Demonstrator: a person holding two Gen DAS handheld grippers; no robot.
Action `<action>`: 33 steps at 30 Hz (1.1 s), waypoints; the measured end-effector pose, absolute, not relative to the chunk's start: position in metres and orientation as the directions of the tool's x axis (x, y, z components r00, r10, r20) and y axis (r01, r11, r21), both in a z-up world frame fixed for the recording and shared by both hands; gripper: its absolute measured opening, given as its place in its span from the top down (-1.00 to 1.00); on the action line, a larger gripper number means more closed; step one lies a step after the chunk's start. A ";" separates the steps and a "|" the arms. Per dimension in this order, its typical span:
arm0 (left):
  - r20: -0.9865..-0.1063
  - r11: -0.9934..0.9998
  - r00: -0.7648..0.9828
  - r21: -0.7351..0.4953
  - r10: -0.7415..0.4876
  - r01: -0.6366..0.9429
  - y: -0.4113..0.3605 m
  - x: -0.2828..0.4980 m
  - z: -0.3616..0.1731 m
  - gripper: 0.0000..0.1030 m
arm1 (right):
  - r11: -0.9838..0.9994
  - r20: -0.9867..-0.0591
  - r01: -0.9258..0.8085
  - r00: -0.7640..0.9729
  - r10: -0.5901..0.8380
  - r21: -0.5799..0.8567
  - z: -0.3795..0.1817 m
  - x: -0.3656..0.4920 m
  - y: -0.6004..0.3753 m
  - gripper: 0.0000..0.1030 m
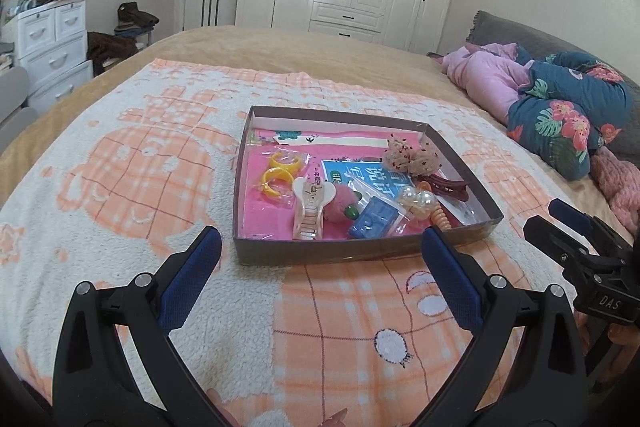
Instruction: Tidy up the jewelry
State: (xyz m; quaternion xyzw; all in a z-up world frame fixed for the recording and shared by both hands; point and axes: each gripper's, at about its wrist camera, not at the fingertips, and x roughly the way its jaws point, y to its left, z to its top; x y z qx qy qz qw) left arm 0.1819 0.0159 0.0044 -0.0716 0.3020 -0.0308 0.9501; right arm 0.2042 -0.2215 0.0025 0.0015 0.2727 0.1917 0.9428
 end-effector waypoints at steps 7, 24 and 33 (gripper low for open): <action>-0.541 0.988 0.833 -0.153 -0.114 0.036 0.017 0.170 0.007 -0.78 | 0.933 -0.479 -0.350 0.808 0.345 0.082 0.006 0.189 -0.221 -0.87; -0.490 0.994 0.869 -0.110 -0.066 0.014 0.014 0.128 0.005 -0.78 | 0.957 -0.420 -0.280 0.862 0.283 0.071 0.002 0.138 -0.230 -0.88; -0.449 0.996 0.892 -0.087 -0.043 0.004 0.006 0.107 -0.005 -0.78 | 0.968 -0.326 -0.250 0.913 0.247 0.034 -0.006 0.100 -0.233 -0.88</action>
